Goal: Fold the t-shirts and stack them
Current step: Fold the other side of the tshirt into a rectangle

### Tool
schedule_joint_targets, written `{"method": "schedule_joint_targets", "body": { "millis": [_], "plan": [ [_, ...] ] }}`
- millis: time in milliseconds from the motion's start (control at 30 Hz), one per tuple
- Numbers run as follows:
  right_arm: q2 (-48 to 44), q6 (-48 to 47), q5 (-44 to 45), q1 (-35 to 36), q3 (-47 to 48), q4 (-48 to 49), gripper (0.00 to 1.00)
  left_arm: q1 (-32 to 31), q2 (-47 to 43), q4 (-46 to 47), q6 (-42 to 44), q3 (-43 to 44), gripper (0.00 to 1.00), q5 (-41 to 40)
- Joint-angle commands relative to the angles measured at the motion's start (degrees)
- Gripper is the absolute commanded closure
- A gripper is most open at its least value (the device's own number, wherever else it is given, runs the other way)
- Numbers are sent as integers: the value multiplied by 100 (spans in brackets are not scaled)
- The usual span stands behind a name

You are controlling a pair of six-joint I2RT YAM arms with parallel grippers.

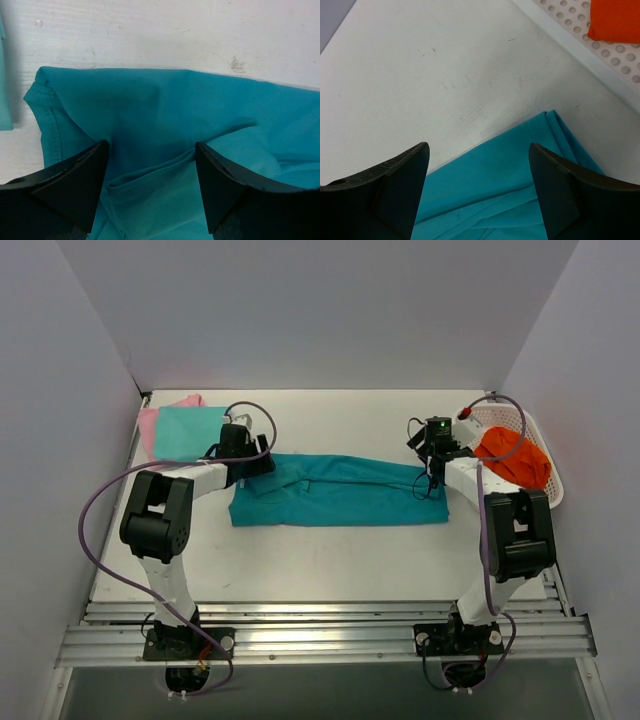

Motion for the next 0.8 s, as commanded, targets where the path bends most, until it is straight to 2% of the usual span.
{"method": "schedule_joint_targets", "body": {
  "millis": [0, 333, 767],
  "plan": [
    [74, -74, 109, 66, 59, 15, 24, 175, -8, 771, -190, -106, 22, 748],
    [303, -65, 223, 180, 147, -20, 25, 255, -316, 771, -208, -379, 27, 749],
    [356, -39, 364, 374, 200, -143, 26, 237, -1054, 305, -146, -651, 28, 169]
  ]
}}
